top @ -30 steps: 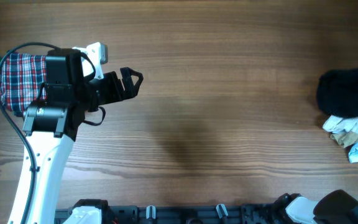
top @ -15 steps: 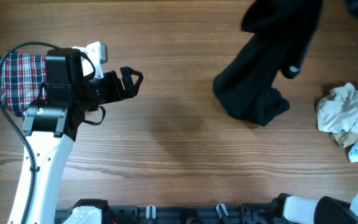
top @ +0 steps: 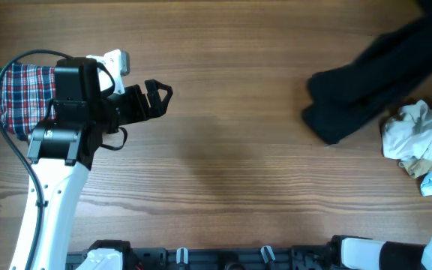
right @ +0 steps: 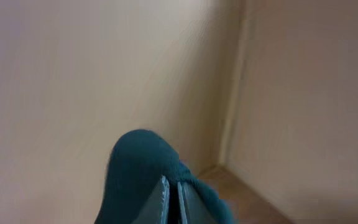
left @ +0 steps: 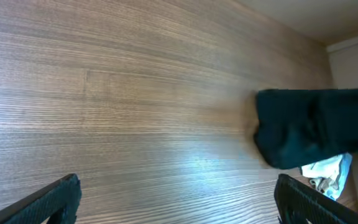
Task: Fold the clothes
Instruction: 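Grasp the black garment with the right gripper and drag it leftward, then grasp the black garment's other end with the left gripper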
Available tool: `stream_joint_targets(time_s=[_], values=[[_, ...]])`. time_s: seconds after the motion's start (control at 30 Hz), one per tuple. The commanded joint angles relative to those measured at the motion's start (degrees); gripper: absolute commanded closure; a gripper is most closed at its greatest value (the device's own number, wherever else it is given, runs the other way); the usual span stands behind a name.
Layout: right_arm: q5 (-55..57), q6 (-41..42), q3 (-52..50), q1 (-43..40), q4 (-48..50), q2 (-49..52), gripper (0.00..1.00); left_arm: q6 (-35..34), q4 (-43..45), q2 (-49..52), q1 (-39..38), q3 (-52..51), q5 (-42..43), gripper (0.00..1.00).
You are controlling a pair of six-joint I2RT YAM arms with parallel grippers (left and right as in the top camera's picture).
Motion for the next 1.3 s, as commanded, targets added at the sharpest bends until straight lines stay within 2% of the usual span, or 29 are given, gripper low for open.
stream_joint_targets(time_s=[0.0,0.13,0.2,0.27,0.3,0.33,0.37,0.4,0.47,0.5,0.57,0.63,0.73,0.8,0.93,0.97,1.07,1.17,1.23,1.27], values=[[-1.55,0.20,1.46,4.76,-6.36,0.28,0.96,-0.09,0.52,0.11,-0.31,0.85,0.90,0.00],[-14.49,6.43,1.46,17.44,-18.32,8.59,0.96,-0.09,1.57,0.11,-0.31,0.85,0.90,0.00],[-21.05,8.04,1.46,23.32,-19.89,15.02,0.96,-0.09,1.84,0.11,-0.31,0.85,0.92,0.00],[-23.10,7.98,1.46,29.55,-19.69,20.70,0.96,-0.11,1.81,0.11,-0.31,0.85,0.94,0.00],[-23.06,7.43,1.46,31.41,-19.23,21.99,0.92,-0.13,1.81,0.11,-0.31,0.85,0.96,0.00],[-23.06,5.73,1.46,33.75,-18.14,23.28,0.73,-0.13,1.79,0.11,-0.33,0.85,0.96,0.00],[-22.86,5.42,1.46,35.10,-16.83,23.71,0.62,-0.13,1.73,0.11,-0.35,0.85,1.22,0.00],[-22.88,5.44,1.46,35.39,-15.61,23.71,0.48,-0.13,1.62,0.11,-0.63,0.85,1.38,0.00],[-22.51,5.42,1.46,34.73,-14.58,23.69,0.36,-0.11,1.44,0.11,-2.27,0.85,1.38,0.00],[-20.48,5.40,1.46,33.68,-14.88,23.69,0.27,-0.07,1.42,0.13,-3.98,0.85,1.33,0.00],[-18.36,6.36,1.46,29.53,-17.09,23.30,0.19,0.11,1.79,1.16,-9.79,0.83,-1.60,0.00],[-22.38,9.60,1.46,24.13,-19.32,22.38,0.18,0.13,3.85,4.96,-15.41,0.83,-6.25,0.00],[-28.28,11.04,1.46,15.56,-22.10,20.37,0.16,-0.28,13.33,15.82,-23.21,0.85,-3.96,0.00],[-28.48,10.99,1.46,10.71,-24.13,18.62,0.16,-5.51,21.81,22.77,-26.45,0.85,-0.42,0.00],[-28.41,10.36,1.46,4.94,-29.16,15.65,0.16,-33.20,46.18,39.54,-32.09,0.85,8.76,0.00],[-28.41,10.36,1.46,4.39,-29.86,15.47,0.16,-37.18,49.51,42.58,-32.87,0.85,10.14,0.01],[-28.44,10.34,1.46,3.93,-31.54,15.50,0.16,-45.79,54.58,48.94,-34.01,0.85,10.12,0.02],[-28.44,10.34,1.46,3.93,-31.87,15.50,0.16,-52.15,62.18,52.52,-34.01,0.85,10.08,0.07],[-28.44,10.36,1.46,3.93,-32.24,15.50,0.16,-53.99,62.84,53.09,-34.29,0.85,8.00,0.10],[-28.44,10.36,1.46,3.93,-32.76,15.50,0.16,-54.47,62.95,53.13,-34.42,0.85,6.45,0.15]])
